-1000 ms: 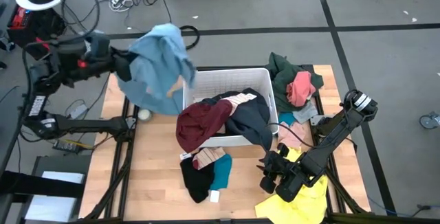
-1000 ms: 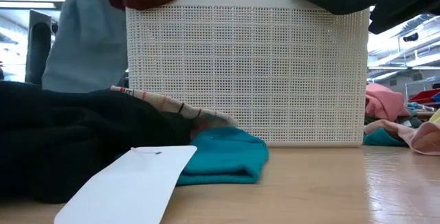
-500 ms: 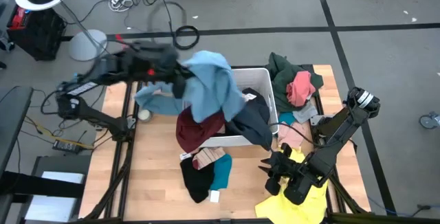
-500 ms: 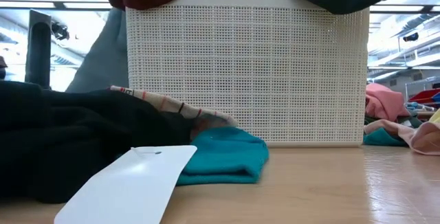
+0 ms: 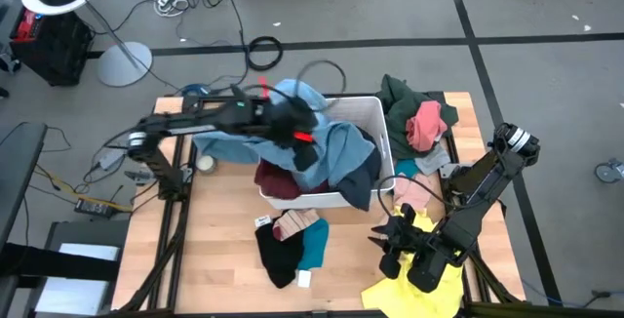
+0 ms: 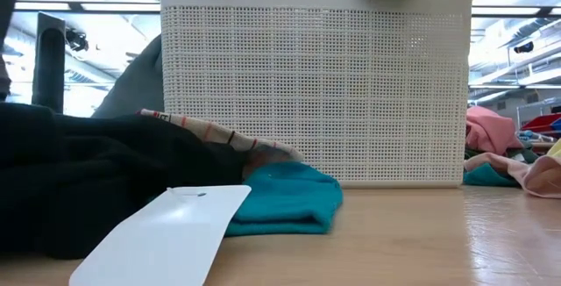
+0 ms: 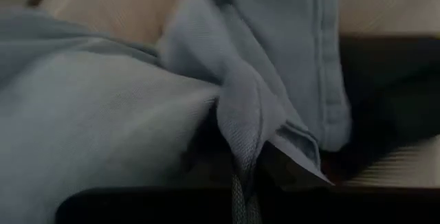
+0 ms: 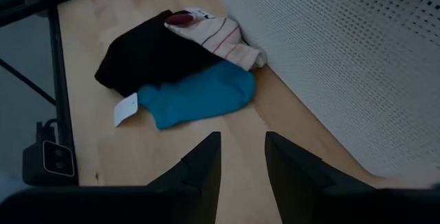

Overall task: Sort clothes
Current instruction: Put the blue pants into the laundry bin

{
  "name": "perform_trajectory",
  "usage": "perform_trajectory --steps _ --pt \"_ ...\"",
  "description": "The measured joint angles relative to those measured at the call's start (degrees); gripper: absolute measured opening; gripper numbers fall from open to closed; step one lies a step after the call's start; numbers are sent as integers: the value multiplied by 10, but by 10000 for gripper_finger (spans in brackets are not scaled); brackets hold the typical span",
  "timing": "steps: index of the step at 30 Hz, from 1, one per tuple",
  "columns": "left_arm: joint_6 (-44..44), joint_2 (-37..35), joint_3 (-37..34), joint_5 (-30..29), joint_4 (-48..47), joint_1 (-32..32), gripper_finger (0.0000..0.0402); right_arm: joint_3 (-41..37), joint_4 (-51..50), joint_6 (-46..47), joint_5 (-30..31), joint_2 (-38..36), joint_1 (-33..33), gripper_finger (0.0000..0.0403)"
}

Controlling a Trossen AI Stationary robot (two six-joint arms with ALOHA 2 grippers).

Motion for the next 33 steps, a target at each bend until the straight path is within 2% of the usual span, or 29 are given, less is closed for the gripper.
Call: perform_trajectory --steps 5,9,13,20,24,28,33 --pt "12 82 0 0 -20 0 18 0 -2 0 0 0 0 114" --pt "11 138 0 25 -20 1 18 0 -2 0 0 0 0 114" --pt "11 177 1 25 -10 0 40 0 -3 -1 -1 0 0 114" --pt "0 194 1 29 19 0 94 0 -3 -1 -4 0 0 114" --pt "30 192 16 33 1 -1 132 0 -3 -1 -4 0 0 114" --pt "55 195 70 37 -67 -1 155 0 -3 -2 -4 0 0 114" --pt "74 195 148 38 -145 -2 159 0 -3 -2 -5 0 0 114"
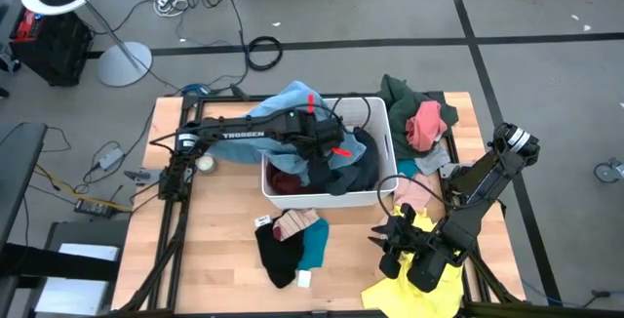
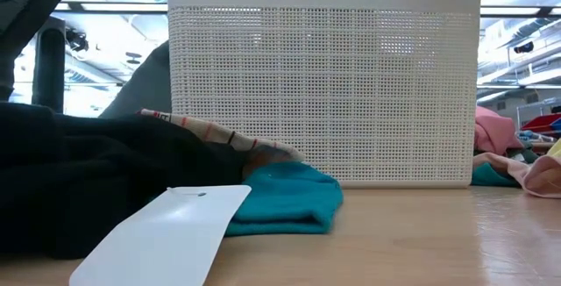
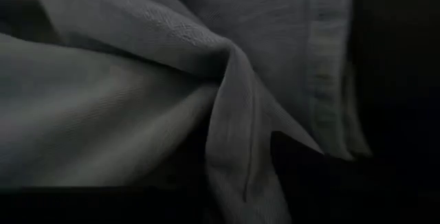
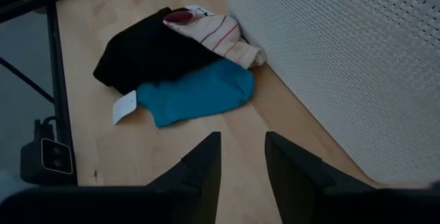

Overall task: Sort clothes
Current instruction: Put the blue pants into the laundry bin

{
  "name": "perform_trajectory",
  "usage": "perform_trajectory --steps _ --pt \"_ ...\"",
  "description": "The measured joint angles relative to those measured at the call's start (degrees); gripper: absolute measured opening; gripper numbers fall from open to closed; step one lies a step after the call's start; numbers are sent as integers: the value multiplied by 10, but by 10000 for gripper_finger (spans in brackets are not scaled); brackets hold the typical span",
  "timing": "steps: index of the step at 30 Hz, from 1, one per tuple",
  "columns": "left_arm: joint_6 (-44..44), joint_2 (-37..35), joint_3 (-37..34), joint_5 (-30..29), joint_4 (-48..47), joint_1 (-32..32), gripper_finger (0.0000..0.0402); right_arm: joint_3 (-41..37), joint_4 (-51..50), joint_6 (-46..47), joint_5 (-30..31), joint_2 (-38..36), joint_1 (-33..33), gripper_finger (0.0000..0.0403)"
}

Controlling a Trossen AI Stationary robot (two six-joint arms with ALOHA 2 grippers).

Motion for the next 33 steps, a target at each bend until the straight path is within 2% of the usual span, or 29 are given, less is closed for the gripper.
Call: perform_trajectory --steps 11,15,19,22,25,28,33 --pt "55 -12 179 -14 -105 -12 160 0 0 0 -1 0 0 114" --pt "61 -63 191 -44 -107 -16 158 0 -1 0 -4 0 0 114" --pt "55 -132 170 -66 -109 -15 157 0 -3 0 -5 0 0 114" --pt "40 -193 125 -83 -102 -24 157 0 -6 0 -6 0 0 114" --pt "14 -266 47 -130 -87 -39 157 0 -6 0 -6 0 0 114" --pt "-19 -349 -64 -172 -66 -56 157 0 -9 0 -6 0 0 114" --pt "-82 -500 -276 -209 -3 -81 156 0 -9 0 -5 0 0 114"
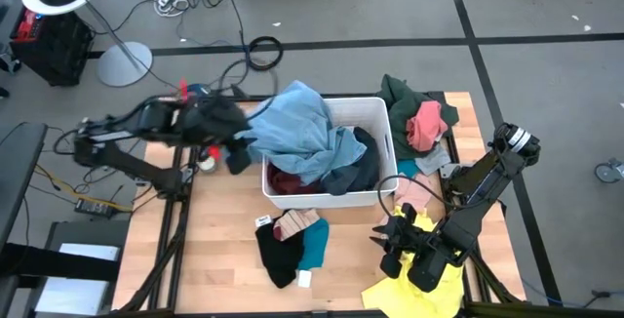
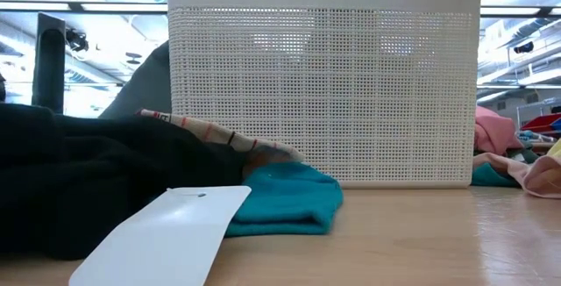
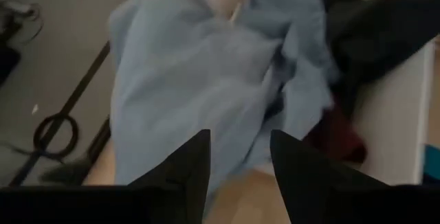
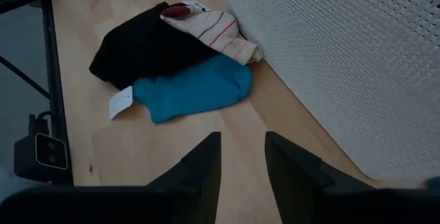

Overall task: Sort clothes
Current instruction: Put the blue pants into the laundry bin

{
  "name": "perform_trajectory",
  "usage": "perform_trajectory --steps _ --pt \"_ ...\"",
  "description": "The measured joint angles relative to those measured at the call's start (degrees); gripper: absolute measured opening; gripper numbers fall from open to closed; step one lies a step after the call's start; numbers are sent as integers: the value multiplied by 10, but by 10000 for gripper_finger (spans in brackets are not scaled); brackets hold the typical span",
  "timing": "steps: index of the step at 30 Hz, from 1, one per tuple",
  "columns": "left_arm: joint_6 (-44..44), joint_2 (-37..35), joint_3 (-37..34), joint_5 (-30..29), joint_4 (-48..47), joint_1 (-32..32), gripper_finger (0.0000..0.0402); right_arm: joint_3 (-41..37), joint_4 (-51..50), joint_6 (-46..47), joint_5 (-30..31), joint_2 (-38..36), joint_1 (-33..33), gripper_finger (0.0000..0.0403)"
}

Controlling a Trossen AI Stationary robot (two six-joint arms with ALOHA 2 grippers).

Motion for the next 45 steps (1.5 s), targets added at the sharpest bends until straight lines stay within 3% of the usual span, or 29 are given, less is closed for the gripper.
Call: perform_trajectory --steps 7,13,18,26,33,42,45 --pt "-67 -185 -265 -45 103 -8 156 0 0 0 4 0 -1 114" --pt "-87 -256 -379 -108 111 -7 156 0 0 1 7 0 -1 114" --pt "-81 -261 -418 -143 111 -7 156 0 0 2 9 0 -2 114" --pt "-69 -254 -446 -143 130 7 156 0 1 2 8 0 -2 114" --pt "-68 -231 -453 -121 176 82 156 0 0 1 10 0 -2 114" --pt "-23 -147 -484 -98 279 181 155 0 0 2 10 0 -2 114" --pt "-14 -132 -484 -79 292 205 122 0 0 2 10 0 -2 114"
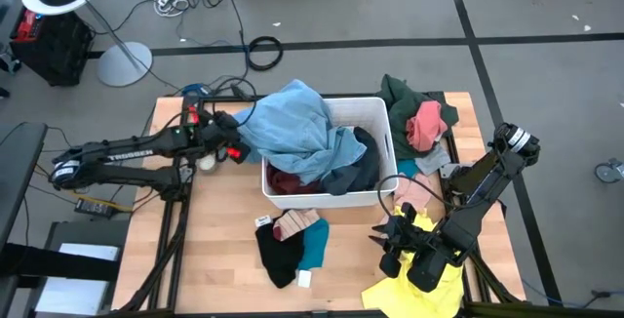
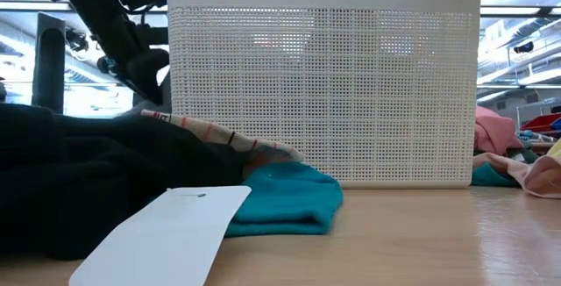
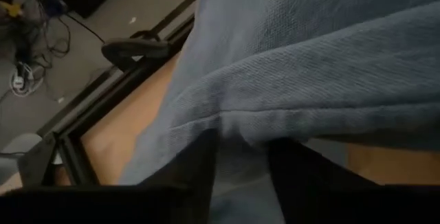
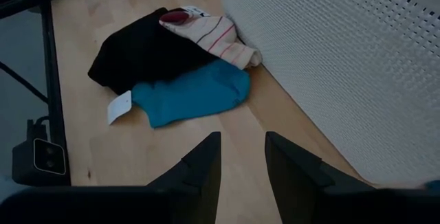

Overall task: Sort clothes
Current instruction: Put the blue pants into the laundry bin

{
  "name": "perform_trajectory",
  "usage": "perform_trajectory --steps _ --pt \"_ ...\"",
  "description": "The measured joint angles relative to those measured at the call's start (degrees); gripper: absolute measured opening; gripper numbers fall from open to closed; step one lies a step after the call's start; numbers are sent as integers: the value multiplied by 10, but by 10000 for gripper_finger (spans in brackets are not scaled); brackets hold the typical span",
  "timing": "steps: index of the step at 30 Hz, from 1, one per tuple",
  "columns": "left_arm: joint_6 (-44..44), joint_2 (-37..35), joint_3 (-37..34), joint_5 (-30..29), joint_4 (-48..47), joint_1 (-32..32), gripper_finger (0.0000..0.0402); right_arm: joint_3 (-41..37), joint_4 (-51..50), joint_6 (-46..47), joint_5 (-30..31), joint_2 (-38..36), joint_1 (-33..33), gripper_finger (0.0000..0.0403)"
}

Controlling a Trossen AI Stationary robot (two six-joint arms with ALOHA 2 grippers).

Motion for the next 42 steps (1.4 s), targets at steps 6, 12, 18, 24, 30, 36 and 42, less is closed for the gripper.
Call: perform_trajectory --steps 6,12,18,24,30,36,42 --pt "-4 -3 39 30 -31 24 12 0 0 0 0 0 0 114" --pt "-1 -16 167 30 -88 11 3 0 0 0 0 0 0 114" --pt "19 -10 298 45 -13 -39 2 0 0 -1 2 0 0 114" --pt "66 56 391 121 211 -99 1 0 0 -3 13 0 -1 114" --pt "79 218 539 199 221 -129 0 0 0 -3 13 0 -1 114" --pt "42 377 672 354 261 -132 0 0 0 -2 12 0 0 114" --pt "12 459 702 405 262 -132 0 0 0 -2 12 0 9 114"
